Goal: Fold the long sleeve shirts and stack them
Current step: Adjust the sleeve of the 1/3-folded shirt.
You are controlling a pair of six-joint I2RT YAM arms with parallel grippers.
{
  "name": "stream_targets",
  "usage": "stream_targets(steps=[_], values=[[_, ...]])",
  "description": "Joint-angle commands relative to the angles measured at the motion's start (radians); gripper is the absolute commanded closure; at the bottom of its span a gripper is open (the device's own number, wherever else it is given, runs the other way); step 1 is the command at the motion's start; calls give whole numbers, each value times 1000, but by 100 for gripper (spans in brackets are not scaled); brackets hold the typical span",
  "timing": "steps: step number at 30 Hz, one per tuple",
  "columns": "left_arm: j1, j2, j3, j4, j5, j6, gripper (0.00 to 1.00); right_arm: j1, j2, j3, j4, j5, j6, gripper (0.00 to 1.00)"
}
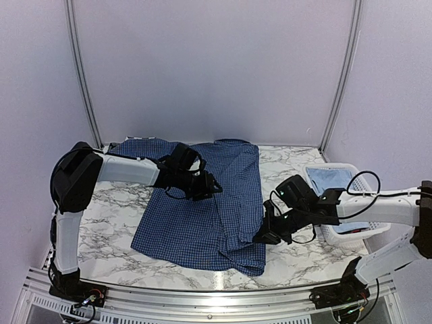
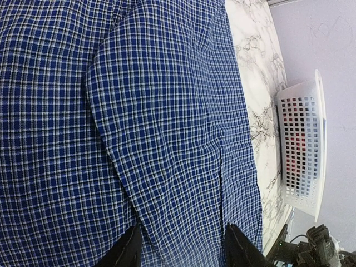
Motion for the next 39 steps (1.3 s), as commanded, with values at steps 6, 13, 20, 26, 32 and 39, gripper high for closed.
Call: stream_targets(steps=[6, 13, 20, 26, 32, 39], values=[[9, 23, 40, -2, 7, 23, 49, 35, 37, 39, -13, 21, -19, 97], [25, -2, 31, -15, -23, 61, 53, 30, 78, 169, -173, 169, -159, 59], [30, -22, 42, -15, -49, 123, 72, -163, 163, 319, -91, 230, -392, 66], [36, -25, 67, -61, -55, 140, 79, -316, 430, 485, 196, 101, -477, 81], [57, -59, 50, -107, -86, 165, 81, -390, 675, 712, 290, 49, -499, 89], [89, -165, -68, -143, -149, 208, 81, -463, 876, 911, 356, -23, -455, 90]])
